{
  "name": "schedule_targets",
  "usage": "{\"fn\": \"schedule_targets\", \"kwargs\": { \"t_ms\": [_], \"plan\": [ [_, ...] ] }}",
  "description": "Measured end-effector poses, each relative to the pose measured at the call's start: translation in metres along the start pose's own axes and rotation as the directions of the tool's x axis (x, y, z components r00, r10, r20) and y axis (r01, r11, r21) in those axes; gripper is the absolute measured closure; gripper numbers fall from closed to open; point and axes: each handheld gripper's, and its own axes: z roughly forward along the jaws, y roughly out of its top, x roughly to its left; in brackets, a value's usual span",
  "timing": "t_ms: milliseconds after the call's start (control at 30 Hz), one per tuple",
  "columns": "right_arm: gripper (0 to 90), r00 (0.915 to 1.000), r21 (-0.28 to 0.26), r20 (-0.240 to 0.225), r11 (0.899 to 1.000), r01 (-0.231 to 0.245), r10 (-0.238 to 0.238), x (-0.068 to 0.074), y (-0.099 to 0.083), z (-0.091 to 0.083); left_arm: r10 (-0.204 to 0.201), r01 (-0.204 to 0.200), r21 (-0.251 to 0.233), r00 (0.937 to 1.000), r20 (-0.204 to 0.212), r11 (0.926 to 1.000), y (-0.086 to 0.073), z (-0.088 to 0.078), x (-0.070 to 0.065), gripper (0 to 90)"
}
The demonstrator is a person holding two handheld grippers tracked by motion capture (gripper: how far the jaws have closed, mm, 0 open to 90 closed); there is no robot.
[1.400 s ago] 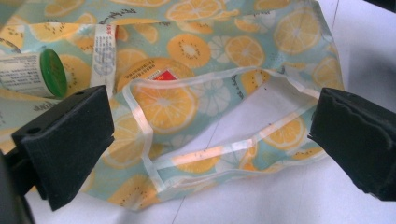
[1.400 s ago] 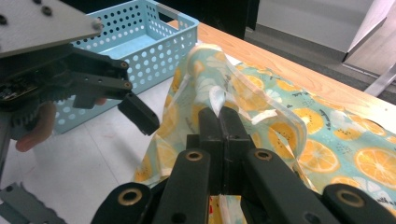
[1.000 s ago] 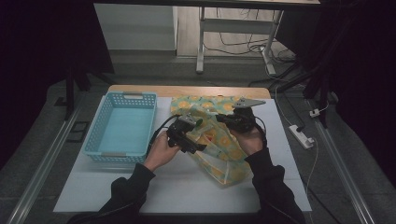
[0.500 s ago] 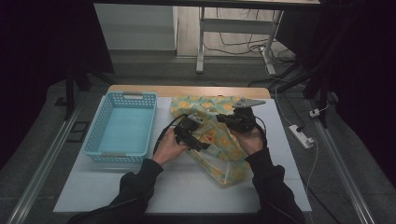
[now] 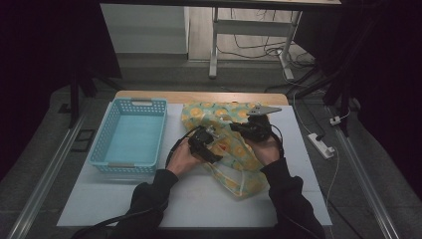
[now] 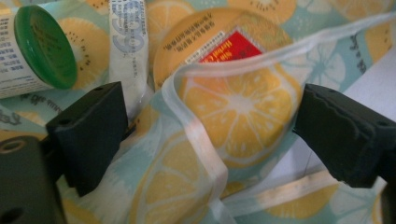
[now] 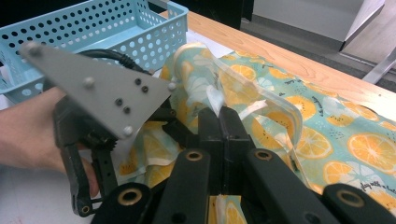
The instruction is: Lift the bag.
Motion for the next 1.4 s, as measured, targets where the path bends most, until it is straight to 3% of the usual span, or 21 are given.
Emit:
{"fn": "schedule_targets", "kwargs": {
  "t_ms": [67,200,567,633,900,1067,1233,1400],
  "plan": [
    [90.0,1.0,0.0,0.0,1.0,0.0,0.0,0.0,0.0,0.0,0.024,-0.023,0.02,0.9994,-0.026,0.9995,0.0,-0.002,-0.004,21.1],
    [90.0,1.0,-0.003,-0.001,1.0,0.002,-0.002,0.001,0.0,0.0,0.029,-0.028,0.031,0.999,-0.033,0.9991,-0.002,-0.008,-0.008,37.2],
    [90.0,1.0,0.001,-0.002,1.0,0.004,-0.004,0.001,0.0,0.001,-0.001,0.0,0.024,0.9995,0.032,0.9997,-0.007,-0.022,-0.009,81.1],
    [90.0,1.0,0.003,-0.002,1.0,0.005,-0.005,0.001,0.0,0.001,-0.028,0.027,0.013,0.9978,0.06,0.9996,-0.007,-0.025,-0.009,86.6],
    [89.9,0.9999,0.016,-0.01,1.0,0.01,-0.009,0.001,-0.001,0.002,-0.061,0.062,-0.013,0.995,0.079,0.998,-0.006,-0.04,-0.012,88.7],
    [90.0,0.9994,0.03,-0.018,0.999,0.029,-0.029,0.002,-0.001,0.003,-0.048,0.052,-0.041,0.9952,0.086,0.9978,-0.004,-0.049,-0.013,88.8],
    [90.0,0.9995,0.035,-0.027,0.999,0.018,-0.017,0.003,-0.001,0.003,-0.039,0.044,-0.062,0.9957,0.085,0.9971,-0.003,-0.058,-0.013,88.8],
    [90.0,0.9986,0.041,-0.048,0.999,0.022,-0.02,0.009,0.004,0.002,-0.076,0.083,-0.073,0.9923,0.098,0.9938,-0.001,-0.066,-0.012,88.8]
  ]
}}
